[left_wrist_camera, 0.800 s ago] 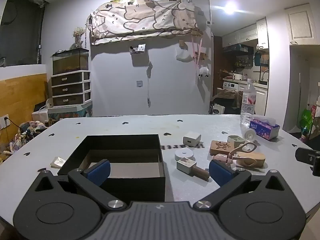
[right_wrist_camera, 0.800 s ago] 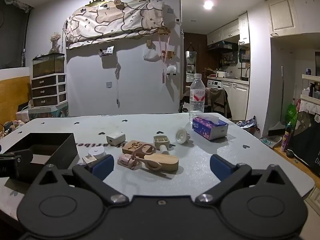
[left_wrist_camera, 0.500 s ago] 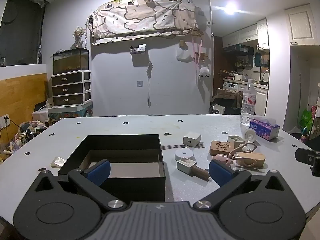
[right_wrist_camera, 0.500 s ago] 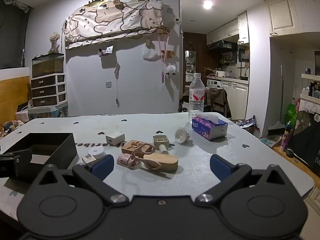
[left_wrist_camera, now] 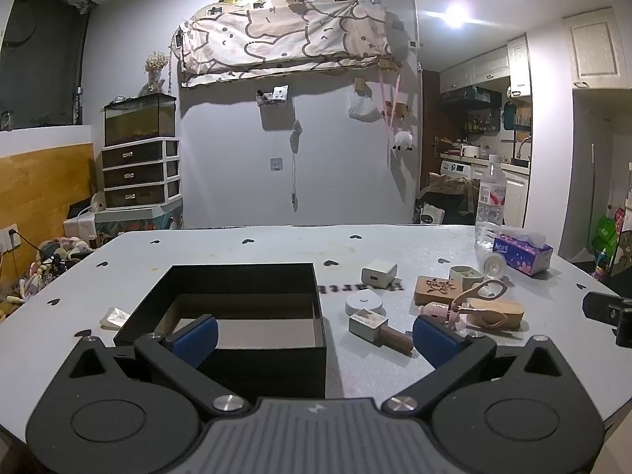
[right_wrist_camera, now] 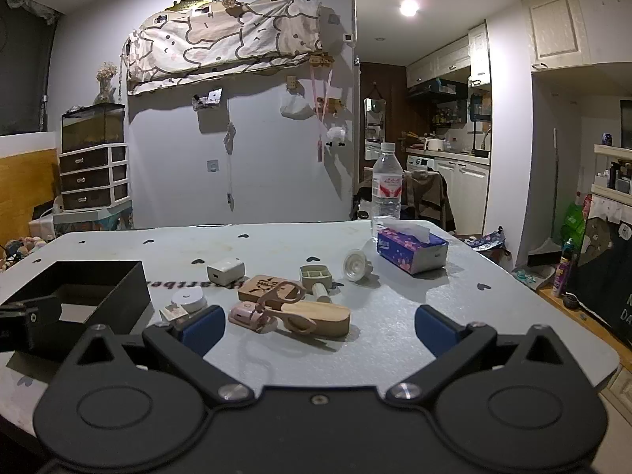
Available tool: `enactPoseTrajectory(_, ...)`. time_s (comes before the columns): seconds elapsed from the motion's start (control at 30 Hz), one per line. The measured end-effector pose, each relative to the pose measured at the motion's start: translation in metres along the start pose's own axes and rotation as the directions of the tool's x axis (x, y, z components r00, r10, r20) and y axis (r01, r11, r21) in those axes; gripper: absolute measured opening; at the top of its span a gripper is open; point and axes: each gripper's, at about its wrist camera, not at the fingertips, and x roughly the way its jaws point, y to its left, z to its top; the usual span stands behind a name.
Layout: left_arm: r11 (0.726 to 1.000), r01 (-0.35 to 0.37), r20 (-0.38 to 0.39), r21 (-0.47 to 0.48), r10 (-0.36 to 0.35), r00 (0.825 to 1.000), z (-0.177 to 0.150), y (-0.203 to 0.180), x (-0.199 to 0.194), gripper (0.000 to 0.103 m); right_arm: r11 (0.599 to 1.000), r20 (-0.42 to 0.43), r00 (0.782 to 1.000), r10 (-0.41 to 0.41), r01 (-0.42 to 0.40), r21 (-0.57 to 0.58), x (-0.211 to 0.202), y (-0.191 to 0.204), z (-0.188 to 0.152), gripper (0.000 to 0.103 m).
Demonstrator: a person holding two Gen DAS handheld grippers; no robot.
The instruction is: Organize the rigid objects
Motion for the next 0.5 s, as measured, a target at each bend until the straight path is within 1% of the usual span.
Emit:
enactPoseTrajectory(0.47, 1.000, 0.000, -0.001, 0.001, 0.000, 1.000, 0.0000, 0.0000, 0.0000, 0.103, 1.000, -0.003, 1.000, 0.000, 0.000, 0.000, -0.0033, 0.0028, 0.0032, 0.103)
enactPoseTrajectory(0.5, 1.000, -0.001, -0.002, 0.001, 0.001, 1.000, 0.0000, -0.0001, 0.0001, 0.103, 1.000, -0.002, 1.000, -0.001, 0.001, -0.001, 0.0018, -0.0011, -0.0019, 0.103)
